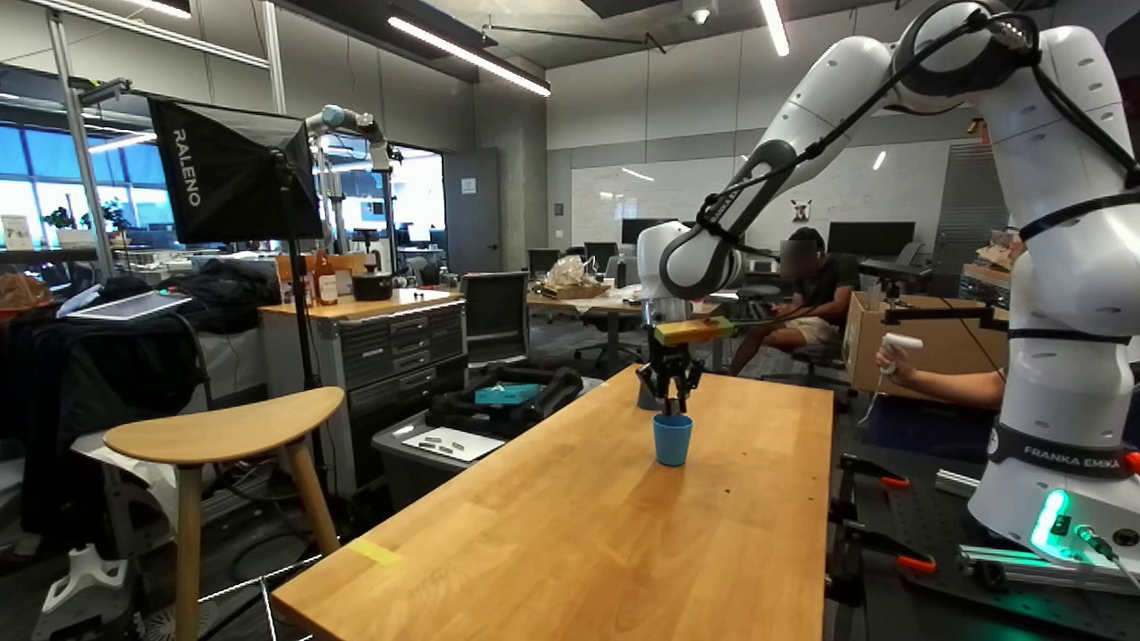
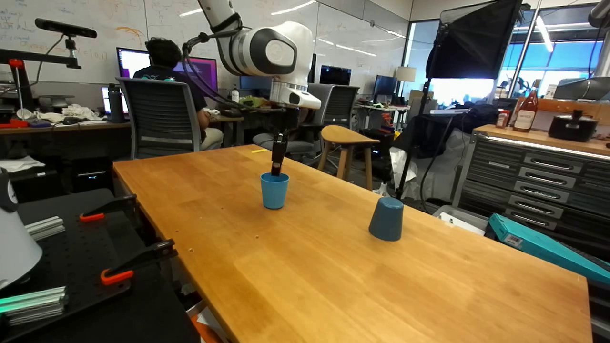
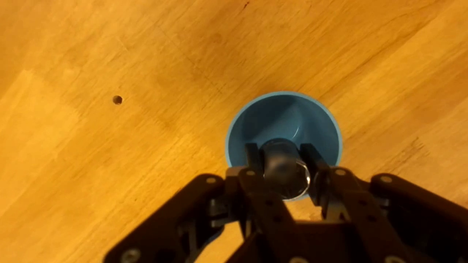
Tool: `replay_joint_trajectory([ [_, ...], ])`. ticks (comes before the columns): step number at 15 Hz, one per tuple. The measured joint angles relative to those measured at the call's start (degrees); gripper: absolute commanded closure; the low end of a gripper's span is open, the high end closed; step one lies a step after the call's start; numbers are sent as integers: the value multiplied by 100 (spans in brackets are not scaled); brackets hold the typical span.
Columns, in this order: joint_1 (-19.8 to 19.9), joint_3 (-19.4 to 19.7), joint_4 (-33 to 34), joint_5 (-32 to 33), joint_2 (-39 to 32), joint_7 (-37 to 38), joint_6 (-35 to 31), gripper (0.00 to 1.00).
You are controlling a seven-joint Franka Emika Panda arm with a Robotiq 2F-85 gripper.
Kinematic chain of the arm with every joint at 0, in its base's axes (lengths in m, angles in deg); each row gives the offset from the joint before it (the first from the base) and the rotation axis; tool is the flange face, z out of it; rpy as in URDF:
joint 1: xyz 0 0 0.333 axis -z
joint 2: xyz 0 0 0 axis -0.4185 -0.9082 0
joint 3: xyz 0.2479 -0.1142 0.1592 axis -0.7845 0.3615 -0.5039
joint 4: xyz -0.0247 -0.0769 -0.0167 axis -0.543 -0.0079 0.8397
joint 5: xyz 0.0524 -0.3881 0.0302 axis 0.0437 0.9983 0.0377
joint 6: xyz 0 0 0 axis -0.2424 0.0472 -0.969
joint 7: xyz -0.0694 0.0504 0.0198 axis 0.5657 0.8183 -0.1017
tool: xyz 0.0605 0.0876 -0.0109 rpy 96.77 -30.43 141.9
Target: Put the silver object inside the light blue cup
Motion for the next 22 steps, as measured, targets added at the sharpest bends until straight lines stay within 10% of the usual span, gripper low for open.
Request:
replay_joint_trajectory([
  [10,-84,2,72,0,-389,0,-293,83],
  [11,-84,7,75,0,-437,0,-296,43],
  [16,-84,57,160,-9,-563,3,-280,27],
  [17,-84,63,185,-12,-567,3,-282,73],
  [19,-84,66,250,-13,-563,3,-287,70],
  [22,-85,66,271,-13,-559,3,-287,93],
])
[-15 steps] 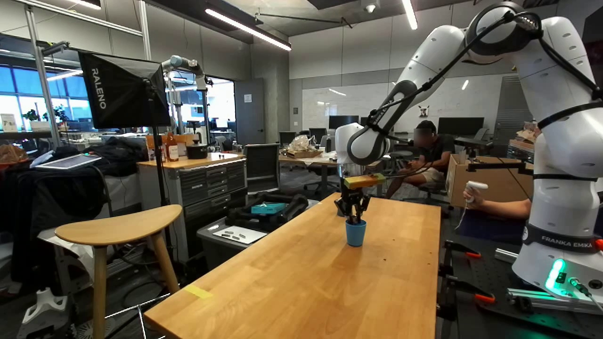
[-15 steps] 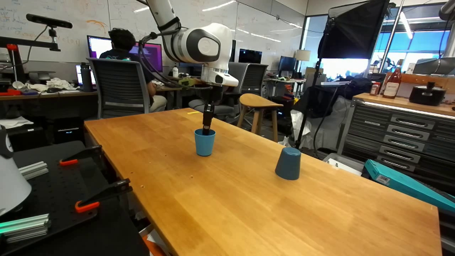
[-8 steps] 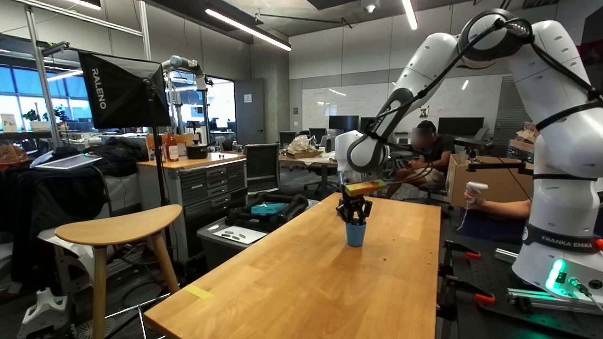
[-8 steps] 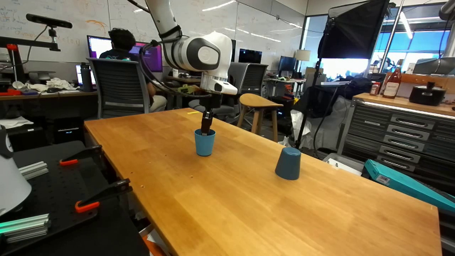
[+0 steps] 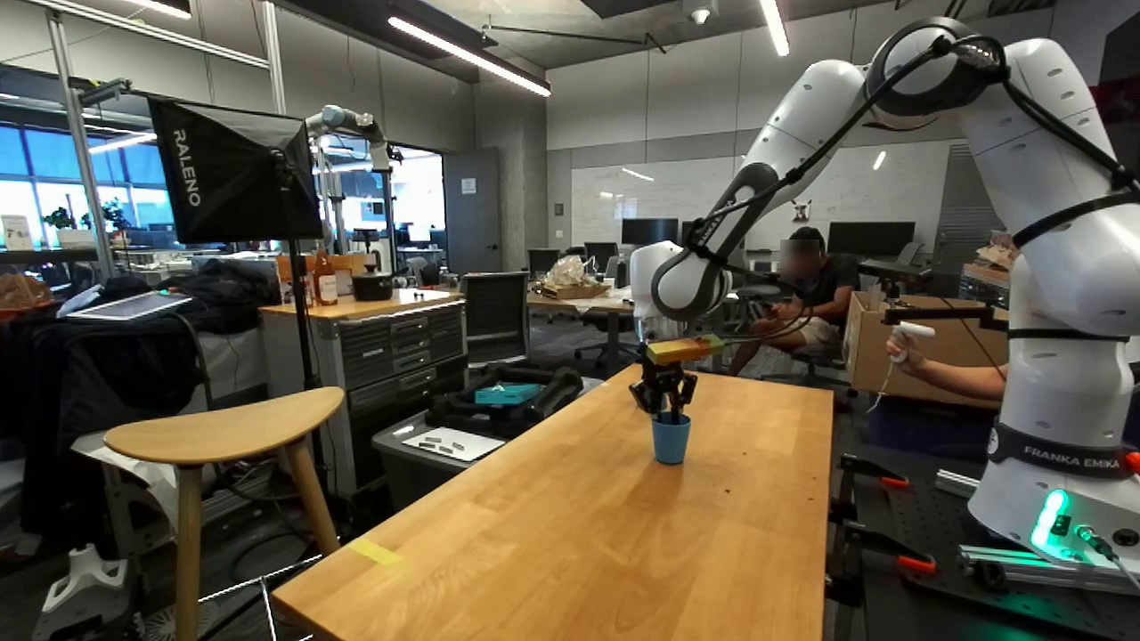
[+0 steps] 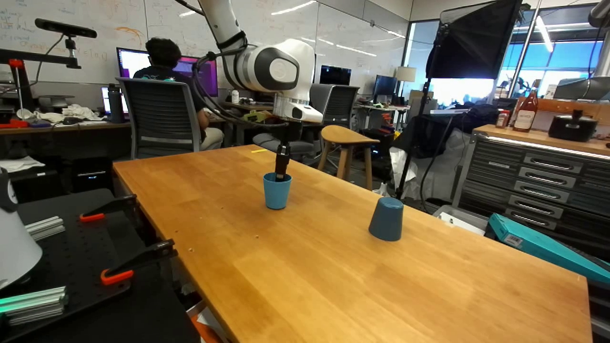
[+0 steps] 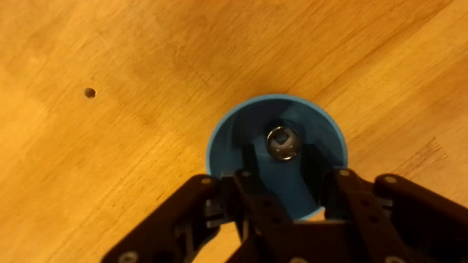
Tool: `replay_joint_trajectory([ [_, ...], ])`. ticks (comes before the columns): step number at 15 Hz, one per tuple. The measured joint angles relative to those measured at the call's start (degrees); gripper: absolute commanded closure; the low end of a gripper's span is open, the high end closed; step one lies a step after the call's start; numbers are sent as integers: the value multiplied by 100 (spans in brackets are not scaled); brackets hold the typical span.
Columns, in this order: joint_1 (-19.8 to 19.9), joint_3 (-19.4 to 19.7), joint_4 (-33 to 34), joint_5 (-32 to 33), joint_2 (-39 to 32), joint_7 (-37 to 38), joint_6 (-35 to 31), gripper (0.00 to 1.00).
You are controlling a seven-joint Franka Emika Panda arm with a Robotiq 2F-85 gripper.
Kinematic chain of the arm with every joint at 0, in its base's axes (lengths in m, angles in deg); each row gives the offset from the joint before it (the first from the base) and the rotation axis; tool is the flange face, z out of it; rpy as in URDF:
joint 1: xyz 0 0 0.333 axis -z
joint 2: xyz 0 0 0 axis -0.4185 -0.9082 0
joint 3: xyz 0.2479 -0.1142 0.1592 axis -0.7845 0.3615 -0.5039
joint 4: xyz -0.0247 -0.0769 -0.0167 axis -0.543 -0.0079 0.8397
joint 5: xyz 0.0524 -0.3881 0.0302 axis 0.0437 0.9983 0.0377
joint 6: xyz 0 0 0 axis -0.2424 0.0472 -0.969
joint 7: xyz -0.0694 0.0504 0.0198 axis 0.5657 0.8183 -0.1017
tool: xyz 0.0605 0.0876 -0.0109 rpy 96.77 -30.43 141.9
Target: Put the silver object inside the light blue cup
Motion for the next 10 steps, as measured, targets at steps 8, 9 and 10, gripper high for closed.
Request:
replay_joint_trajectory([
  [8,4,-2,-44,-18,878,-269,515,68],
  [9,6,-2,-48,-14,1109,-375,770,62],
  [10,9,-1,-49,12,1358,-486,1068,53],
])
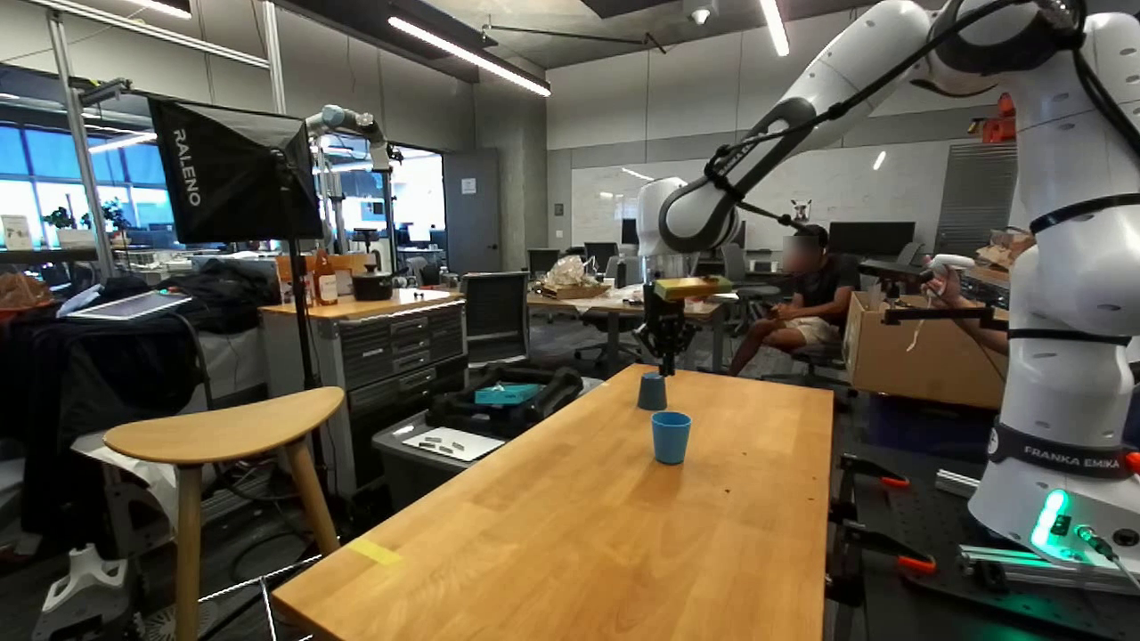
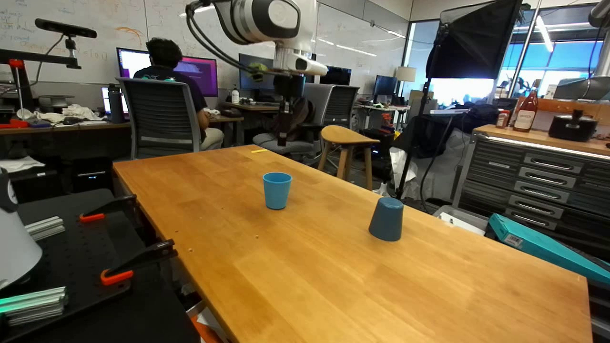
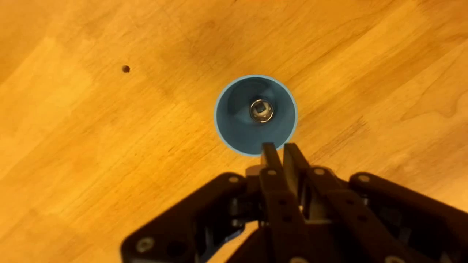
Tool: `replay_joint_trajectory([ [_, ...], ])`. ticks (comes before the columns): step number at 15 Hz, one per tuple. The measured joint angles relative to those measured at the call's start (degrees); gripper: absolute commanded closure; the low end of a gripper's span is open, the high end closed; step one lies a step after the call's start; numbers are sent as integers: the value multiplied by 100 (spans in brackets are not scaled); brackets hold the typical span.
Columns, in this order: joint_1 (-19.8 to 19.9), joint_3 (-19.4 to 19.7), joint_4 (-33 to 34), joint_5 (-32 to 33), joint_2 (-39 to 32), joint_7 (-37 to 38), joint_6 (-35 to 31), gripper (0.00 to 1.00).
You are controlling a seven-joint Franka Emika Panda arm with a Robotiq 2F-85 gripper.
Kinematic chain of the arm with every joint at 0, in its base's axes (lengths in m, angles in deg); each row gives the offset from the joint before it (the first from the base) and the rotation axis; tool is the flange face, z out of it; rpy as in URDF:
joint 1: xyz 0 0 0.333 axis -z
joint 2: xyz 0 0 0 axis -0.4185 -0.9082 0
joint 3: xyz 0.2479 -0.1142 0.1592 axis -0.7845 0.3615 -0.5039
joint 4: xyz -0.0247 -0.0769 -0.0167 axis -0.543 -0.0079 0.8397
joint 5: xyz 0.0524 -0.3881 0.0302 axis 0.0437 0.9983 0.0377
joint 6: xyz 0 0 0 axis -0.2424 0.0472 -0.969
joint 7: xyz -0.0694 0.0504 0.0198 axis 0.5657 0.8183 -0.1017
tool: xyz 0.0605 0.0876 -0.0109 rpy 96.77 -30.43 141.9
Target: Put the silver object inside the light blue cup
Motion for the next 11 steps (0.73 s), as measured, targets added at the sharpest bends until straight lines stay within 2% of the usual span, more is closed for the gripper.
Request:
replay_joint_trajectory([
  [7,25,-54,29,446,1598,-1009,1893,2],
  [8,29,-74,28,521,1767,-1129,2045,0],
  [9,31,-87,27,556,1906,-1244,2169,11],
  [10,38,-90,27,558,2011,-1347,2295,3],
  [11,49,-90,25,558,2079,-1422,2374,0],
])
